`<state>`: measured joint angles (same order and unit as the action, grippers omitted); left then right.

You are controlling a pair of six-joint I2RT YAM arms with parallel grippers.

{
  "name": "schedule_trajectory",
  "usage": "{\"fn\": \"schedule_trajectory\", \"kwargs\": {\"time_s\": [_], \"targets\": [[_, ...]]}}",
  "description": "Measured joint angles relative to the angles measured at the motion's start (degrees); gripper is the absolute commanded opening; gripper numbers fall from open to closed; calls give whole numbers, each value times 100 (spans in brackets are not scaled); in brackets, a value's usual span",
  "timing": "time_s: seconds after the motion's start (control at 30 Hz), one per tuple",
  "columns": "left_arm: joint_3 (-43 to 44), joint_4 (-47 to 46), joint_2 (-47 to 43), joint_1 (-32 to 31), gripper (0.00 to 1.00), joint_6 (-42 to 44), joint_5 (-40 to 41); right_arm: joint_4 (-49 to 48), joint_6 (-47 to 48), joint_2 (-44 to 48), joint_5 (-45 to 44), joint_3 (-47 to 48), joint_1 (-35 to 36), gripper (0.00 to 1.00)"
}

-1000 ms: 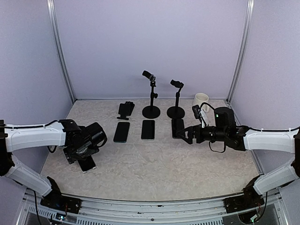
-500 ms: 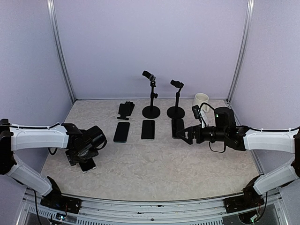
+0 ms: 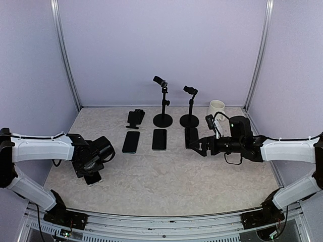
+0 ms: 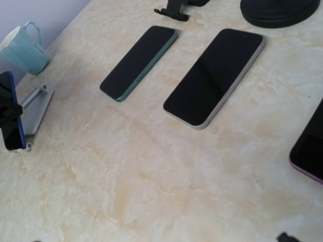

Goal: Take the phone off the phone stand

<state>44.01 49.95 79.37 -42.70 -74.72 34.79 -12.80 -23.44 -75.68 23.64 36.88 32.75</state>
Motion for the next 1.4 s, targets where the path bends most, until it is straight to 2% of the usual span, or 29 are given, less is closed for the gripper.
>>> {"fn": "schedule_trajectory", "kwargs": {"time_s": [0.27,0.5,0.63,0.77,0.93,1.1,1.4], "targets": [[133,328,-138,-48,63,144,66,-9,0,-87,44,0,0,100],[822,625,-208,-31,63,505,190,-48,4,-98,66,0,0,100],[1263,560,-232,214,62,1158,166,-63,24,-127,114,0,-22,100],[1394,229,-282,798,54,2050,-55,-66,50,-136,133,2,-74,100],[1628,-166,-184,1351,54,3042,-420,-72,76,-136,216,2,-122,100],[2114,-673,328,1613,54,3775,-737,-74,98,-136,256,2,-142,100],[2426,-1292,1432,2142,57,5086,-1510,-87,109,-133,313,2,-160,100]]}}
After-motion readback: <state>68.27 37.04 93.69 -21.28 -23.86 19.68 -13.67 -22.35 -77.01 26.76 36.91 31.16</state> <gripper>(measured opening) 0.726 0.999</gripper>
